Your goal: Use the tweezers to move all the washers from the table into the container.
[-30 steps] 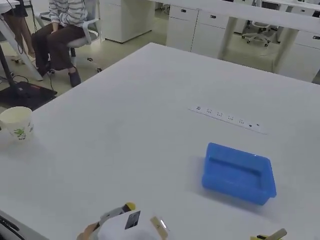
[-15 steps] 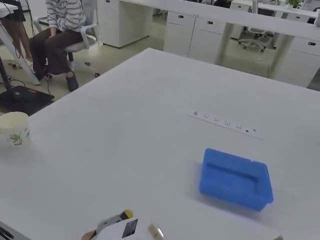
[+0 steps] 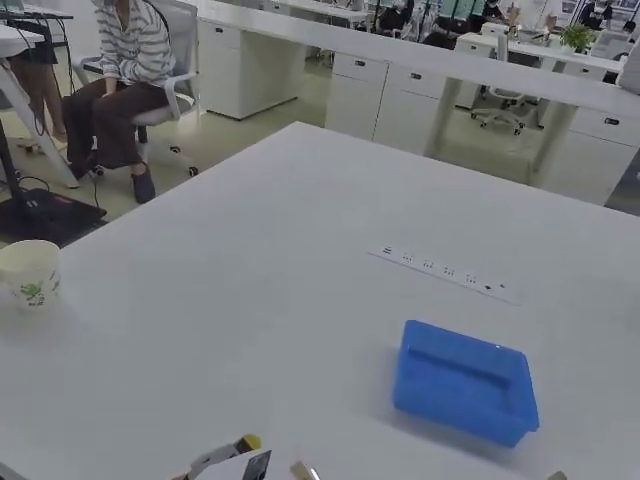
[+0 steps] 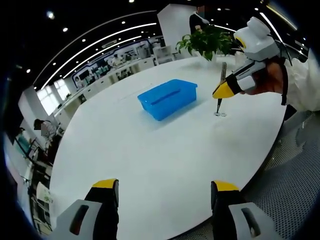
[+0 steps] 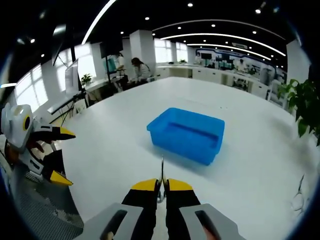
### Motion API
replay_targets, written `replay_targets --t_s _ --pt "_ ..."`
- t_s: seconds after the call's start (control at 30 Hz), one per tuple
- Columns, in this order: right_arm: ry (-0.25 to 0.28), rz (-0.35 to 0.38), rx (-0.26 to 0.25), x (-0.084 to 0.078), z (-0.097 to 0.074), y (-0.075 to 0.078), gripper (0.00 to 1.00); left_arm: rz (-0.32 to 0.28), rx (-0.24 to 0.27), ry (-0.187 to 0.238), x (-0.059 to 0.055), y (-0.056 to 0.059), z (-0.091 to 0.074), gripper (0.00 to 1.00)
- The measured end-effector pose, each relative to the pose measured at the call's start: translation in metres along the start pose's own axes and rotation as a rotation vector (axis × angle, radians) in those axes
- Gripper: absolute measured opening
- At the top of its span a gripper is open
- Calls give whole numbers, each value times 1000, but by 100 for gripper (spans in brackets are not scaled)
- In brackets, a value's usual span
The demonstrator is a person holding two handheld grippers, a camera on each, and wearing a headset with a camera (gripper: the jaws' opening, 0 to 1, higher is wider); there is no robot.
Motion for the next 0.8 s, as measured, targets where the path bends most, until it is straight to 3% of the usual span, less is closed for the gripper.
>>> replay_targets --t_s 0.3,0.8 --pt "60 -25 -14 22 -12 0 1 1 0 17 1 0 0 76" --pt "101 -67 -28 44 -25 2 1 -2 13 27 2 -1 -1 76"
Point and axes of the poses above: the centre of the closed fingertips' face, and the gripper's own axes: z roughly forward along the fingers, y roughly to its right, x roughly out of its top, the point moved 9 cm from there along -z, roughly backward along the fingers, and after that the axes turned 8 degrees about x, right-handed, at the moved point
